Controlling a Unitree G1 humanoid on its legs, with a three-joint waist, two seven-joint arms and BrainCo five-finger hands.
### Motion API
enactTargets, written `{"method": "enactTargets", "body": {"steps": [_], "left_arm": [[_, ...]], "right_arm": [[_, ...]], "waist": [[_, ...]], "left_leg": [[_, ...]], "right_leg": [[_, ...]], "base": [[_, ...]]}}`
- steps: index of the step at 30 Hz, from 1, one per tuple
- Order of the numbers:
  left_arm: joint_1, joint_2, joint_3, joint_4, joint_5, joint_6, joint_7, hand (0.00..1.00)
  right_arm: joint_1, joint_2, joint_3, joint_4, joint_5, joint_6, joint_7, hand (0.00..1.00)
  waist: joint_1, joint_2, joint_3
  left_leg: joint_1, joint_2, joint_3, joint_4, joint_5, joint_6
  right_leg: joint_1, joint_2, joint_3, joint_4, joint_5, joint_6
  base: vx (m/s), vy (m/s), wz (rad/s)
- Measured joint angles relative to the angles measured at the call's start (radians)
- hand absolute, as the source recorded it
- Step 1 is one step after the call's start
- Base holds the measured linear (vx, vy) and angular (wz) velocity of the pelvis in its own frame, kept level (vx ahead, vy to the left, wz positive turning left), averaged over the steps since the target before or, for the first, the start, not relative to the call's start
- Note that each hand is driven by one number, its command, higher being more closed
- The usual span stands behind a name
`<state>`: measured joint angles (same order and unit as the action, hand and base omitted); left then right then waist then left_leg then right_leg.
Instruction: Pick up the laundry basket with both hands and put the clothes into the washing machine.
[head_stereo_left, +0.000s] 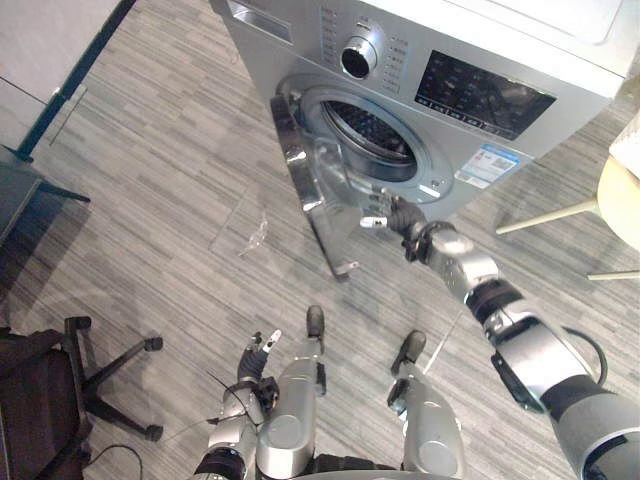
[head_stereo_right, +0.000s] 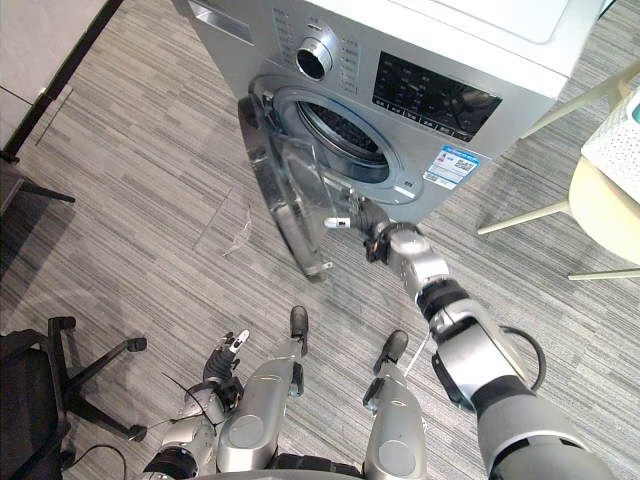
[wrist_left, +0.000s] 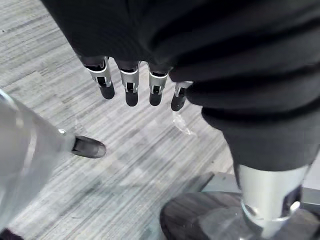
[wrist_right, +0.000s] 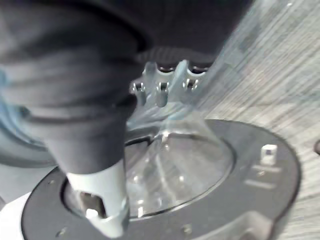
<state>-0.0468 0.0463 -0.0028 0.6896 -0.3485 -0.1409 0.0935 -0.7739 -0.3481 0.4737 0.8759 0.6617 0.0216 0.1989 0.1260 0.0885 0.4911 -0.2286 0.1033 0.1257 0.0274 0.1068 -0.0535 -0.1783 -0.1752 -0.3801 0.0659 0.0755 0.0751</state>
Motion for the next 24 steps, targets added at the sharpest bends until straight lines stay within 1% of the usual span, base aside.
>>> {"method": "enactTargets", "body": {"steps": [2,3,4,5,6,7,8,9,10,11,12,13,14,15,17,18,19,21,23,24], "left_arm": [[0.041,0.001,0.028,-0.166,-0.015,-0.001,0.003,0.00],[0.052,0.001,0.047,-0.215,-0.017,-0.002,0.005,0.00],[0.065,0.002,0.096,-0.302,-0.035,-0.009,0.017,0.00],[0.068,0.002,0.125,-0.340,-0.037,-0.016,0.024,0.00],[0.063,0.009,0.193,-0.440,-0.041,-0.026,0.043,0.00],[0.062,0.013,0.217,-0.484,-0.043,-0.033,0.052,0.00],[0.062,0.023,0.251,-0.572,-0.042,-0.047,0.078,0.00],[0.060,0.038,0.262,-0.652,-0.031,-0.062,0.103,0.00],[0.055,0.044,0.265,-0.691,-0.023,-0.065,0.111,0.00],[0.047,0.051,0.267,-0.760,0.013,-0.067,0.123,0.00],[0.044,0.052,0.263,-0.790,0.026,-0.069,0.128,0.00],[0.041,0.058,0.230,-0.837,0.052,-0.076,0.129,0.00],[0.036,0.061,0.185,-0.872,0.065,-0.082,0.127,0.00],[0.034,0.062,0.157,-0.885,0.068,-0.084,0.122,0.00],[0.012,0.083,0.032,-0.884,0.068,-0.087,0.077,0.00],[0.007,0.088,0.002,-0.876,0.066,-0.086,0.060,0.00],[-0.012,0.091,-0.037,-0.836,0.060,-0.084,0.028,0.00],[-0.094,0.119,-0.095,-0.652,0.023,-0.072,-0.028,0.00],[-0.178,0.146,-0.131,-0.499,-0.023,-0.043,-0.065,0.00],[-0.231,0.164,-0.153,-0.415,-0.046,-0.026,-0.077,0.00]], "right_arm": [[0.148,0.045,-0.015,0.000,-0.007,-0.004,0.000,0.00],[0.184,0.053,-0.017,0.000,-0.010,-0.005,0.000,0.00],[0.257,0.087,-0.036,0.000,-0.022,-0.005,0.000,0.00],[0.290,0.106,-0.047,0.000,-0.028,-0.007,0.000,0.00],[0.364,0.142,-0.076,0.000,-0.036,-0.014,0.000,0.00],[0.392,0.155,-0.092,0.000,-0.037,-0.016,0.000,0.00],[0.441,0.178,-0.131,0.003,-0.047,-0.018,-0.002,0.00],[0.482,0.196,-0.176,0.010,-0.060,-0.023,-0.009,0.00],[0.495,0.204,-0.200,0.019,-0.072,-0.026,-0.015,0.00],[0.514,0.218,-0.242,0.052,-0.089,-0.040,-0.029,0.00],[0.525,0.224,-0.263,0.065,-0.105,-0.045,-0.039,0.00],[0.545,0.231,-0.295,0.092,-0.132,-0.054,-0.057,0.00],[0.568,0.237,-0.332,0.120,-0.167,-0.058,-0.075,0.00],[0.570,0.242,-0.351,0.133,-0.186,-0.057,-0.087,0.00],[0.602,0.244,-0.416,0.177,-0.256,-0.055,-0.119,0.00],[0.608,0.243,-0.429,0.181,-0.280,-0.053,-0.129,0.00],[0.615,0.240,-0.449,0.189,-0.330,-0.045,-0.138,0.00],[0.622,0.235,-0.476,0.208,-0.419,-0.028,-0.151,0.00],[0.622,0.233,-0.497,0.211,-0.488,-0.012,-0.156,0.00],[0.616,0.232,-0.511,0.213,-0.518,-0.011,-0.157,0.00]], "waist": [[-0.001,-0.005,-0.049],[-0.001,-0.006,-0.059],[-0.002,-0.009,-0.081],[-0.004,-0.010,-0.095],[-0.006,-0.010,-0.119],[-0.008,-0.011,-0.129],[-0.012,-0.013,-0.150],[-0.016,-0.015,-0.167],[-0.020,-0.016,-0.168],[-0.032,-0.019,-0.170],[-0.034,-0.023,-0.172],[-0.039,-0.030,-0.190],[-0.052,-0.038,-0.200],[-0.057,-0.041,-0.202],[-0.063,-0.053,-0.209],[-0.066,-0.054,-0.210],[-0.083,-0.054,-0.210],[-0.118,-0.056,-0.209],[-0.132,-0.064,-0.204],[-0.146,-0.070,-0.197]], "left_leg": [[0.011,0.000,0.001,-0.020,0.002,-0.003],[0.017,0.000,0.001,-0.023,0.002,-0.003],[0.032,0.000,-0.001,-0.025,0.002,-0.003],[0.036,0.000,-0.001,-0.025,0.001,-0.003],[0.053,0.000,0.000,-0.029,0.000,-0.005],[0.059,0.000,0.000,-0.029,-0.001,-0.006],[0.063,0.000,0.000,-0.031,-0.002,-0.007],[0.068,0.001,0.001,-0.033,-0.002,-0.007],[0.074,0.001,0.001,-0.034,-0.002,-0.007],[0.091,0.001,0.001,-0.037,-0.002,-0.007],[0.099,0.000,0.003,-0.040,-0.003,-0.008],[0.103,0.000,0.010,-0.050,-0.005,-0.012],[0.103,0.000,0.012,-0.054,-0.005,-0.013],[0.103,0.000,0.013,-0.054,-0.005,-0.013],[0.102,0.002,0.035,-0.054,-0.005,-0.013],[0.102,0.002,0.044,-0.055,-0.005,-0.013],[0.100,0.002,0.056,-0.055,-0.005,-0.013],[0.088,0.002,0.082,-0.050,-0.005,-0.013],[0.072,0.005,0.100,-0.042,-0.005,-0.012],[0.057,0.008,0.102,-0.031,-0.005,-0.012]], "right_leg": [[0.004,0.000,-0.003,-0.001,-0.007,0.004],[0.010,0.000,-0.004,-0.001,-0.010,0.005],[0.024,0.000,-0.005,-0.002,-0.015,0.006],[0.028,0.000,-0.005,-0.002,-0.017,0.006],[0.044,0.001,-0.007,-0.004,-0.022,0.006],[0.049,0.001,-0.007,-0.004,-0.024,0.007],[0.053,0.001,-0.007,-0.004,-0.026,0.007],[0.056,0.000,-0.007,-0.004,-0.026,0.008],[0.063,0.000,-0.007,-0.005,-0.026,0.008],[0.081,-0.001,-0.007,-0.010,-0.026,0.008],[0.087,-0.002,-0.006,-0.013,-0.025,0.008],[0.085,-0.001,-0.001,-0.017,-0.025,0.009],[0.085,-0.002,-0.001,-0.019,-0.024,0.010],[0.084,-0.002,-0.001,-0.019,-0.024,0.010],[0.069,-0.001,0.024,-0.022,-0.021,0.013],[0.064,0.000,0.031,-0.023,-0.019,0.013],[0.056,0.000,0.042,-0.030,-0.010,0.016],[0.029,0.000,0.064,-0.033,0.004,0.018],[0.005,0.001,0.085,-0.034,0.020,0.012],[-0.007,0.001,0.088,-0.034,0.024,0.011]], "base": [[0.05,0.003,0.04],[0.08,-0.007,0.03],[0.08,-0.011,0.01],[0.10,-0.012,0.01],[0.07,-0.008,0.01],[0.06,-0.007,0.01],[0.04,-0.003,0.01],[0.04,-0.002,0.00],[0.00,0.000,0.00],[0.00,0.000,0.00],[-0.03,0.012,-0.06],[-0.03,0.014,-0.06],[-0.04,0.016,-0.04],[-0.03,0.014,-0.05],[-0.04,0.014,-0.26],[-0.03,0.011,-0.35],[-0.03,0.018,-0.39],[-0.02,0.018,-0.36],[-0.01,0.014,-0.27],[-0.03,0.009,-0.25]]}}
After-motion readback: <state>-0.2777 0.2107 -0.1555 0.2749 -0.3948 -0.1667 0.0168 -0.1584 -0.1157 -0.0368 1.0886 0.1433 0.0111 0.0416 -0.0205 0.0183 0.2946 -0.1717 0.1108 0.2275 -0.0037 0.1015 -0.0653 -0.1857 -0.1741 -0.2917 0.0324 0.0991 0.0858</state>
